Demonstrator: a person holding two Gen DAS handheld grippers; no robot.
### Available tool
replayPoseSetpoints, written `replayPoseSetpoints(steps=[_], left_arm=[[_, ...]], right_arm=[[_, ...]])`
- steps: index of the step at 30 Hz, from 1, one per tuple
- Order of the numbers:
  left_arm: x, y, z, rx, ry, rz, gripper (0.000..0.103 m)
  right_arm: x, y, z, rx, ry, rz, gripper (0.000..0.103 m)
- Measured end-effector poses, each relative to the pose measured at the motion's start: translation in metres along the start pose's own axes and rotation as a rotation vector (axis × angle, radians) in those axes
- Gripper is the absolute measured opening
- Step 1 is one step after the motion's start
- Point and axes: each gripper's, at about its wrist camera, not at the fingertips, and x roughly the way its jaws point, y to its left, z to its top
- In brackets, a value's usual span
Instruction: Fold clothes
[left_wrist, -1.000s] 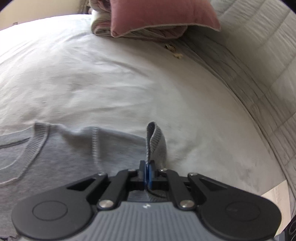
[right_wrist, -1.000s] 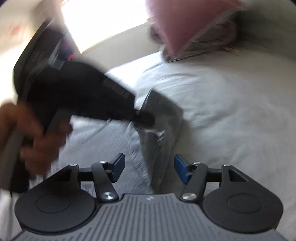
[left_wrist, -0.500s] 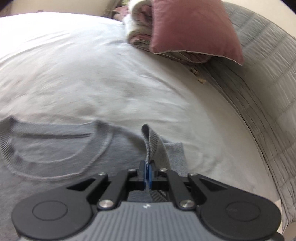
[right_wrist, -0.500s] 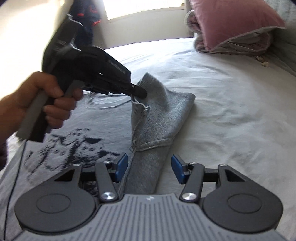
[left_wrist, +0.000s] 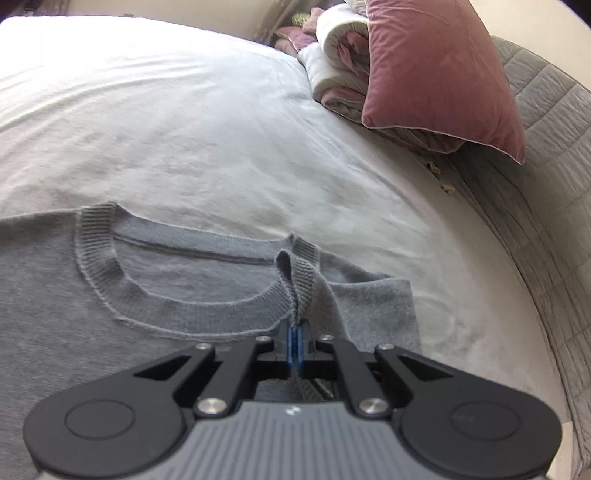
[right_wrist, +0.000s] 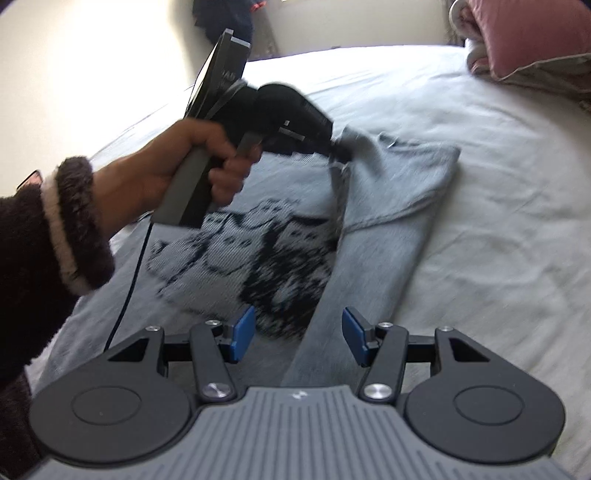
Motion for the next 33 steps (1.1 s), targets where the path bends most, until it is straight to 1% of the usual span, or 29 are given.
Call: replayPoseSetpoints(steps=[2,4,7,10,11,12,14,18,24,27,30,32,33], left_arm=[[-0.001,0.003,0.001,-0.003,-0.006,0.017,0.002],[-0.001,0.006,0.001,-0.014,-0.004,0.018,0.003],[0.001,0.009,-0.001,-0.017,0.026,0.033,0.004],[-0.002,0.011,-0.005,-0.027,0.045,0.017,0.021],[-0.005,0.012,-0.007,-0.032,0.048,0.006,0.031],[-0.009,0.012,-0.009,-0.035,0.050,-0.002,0.035],[-0.018,0.012,-0.015,-0.037,0.054,-0.014,0.037],[-0.039,0.007,-0.034,-0.025,0.069,-0.020,0.040],[-0.073,0.002,-0.079,-0.045,0.130,-0.046,0.040],[-0.087,-0.005,-0.103,-0.033,0.152,-0.069,0.039],[-0.100,-0.014,-0.124,-0.015,0.157,-0.102,0.038],[-0.109,-0.020,-0.136,0.000,0.152,-0.129,0.038],[-0.111,-0.022,-0.141,-0.006,0.153,-0.143,0.038]], right_arm=[[0.003,0.005,-0.004,0.002,0.021,0.023,0.056],[0.008,0.007,-0.008,-0.004,0.038,0.024,0.056],[0.009,0.010,-0.011,-0.017,0.050,0.024,0.056],[0.005,0.012,-0.012,-0.031,0.053,0.026,0.056],[0.002,0.013,-0.013,-0.036,0.055,0.026,0.056],[0.000,0.015,-0.014,-0.041,0.058,0.025,0.056],[-0.005,0.019,-0.017,-0.052,0.064,0.025,0.054],[-0.015,0.031,-0.026,-0.077,0.083,0.020,0.046],[-0.036,0.046,-0.054,-0.047,0.098,0.018,0.046],[-0.038,0.058,-0.062,-0.059,0.101,0.008,0.041],[-0.034,0.071,-0.071,-0.124,0.098,-0.059,0.031],[-0.030,0.077,-0.076,-0.172,0.094,-0.117,0.028],[-0.028,0.078,-0.079,-0.185,0.093,-0.150,0.022]])
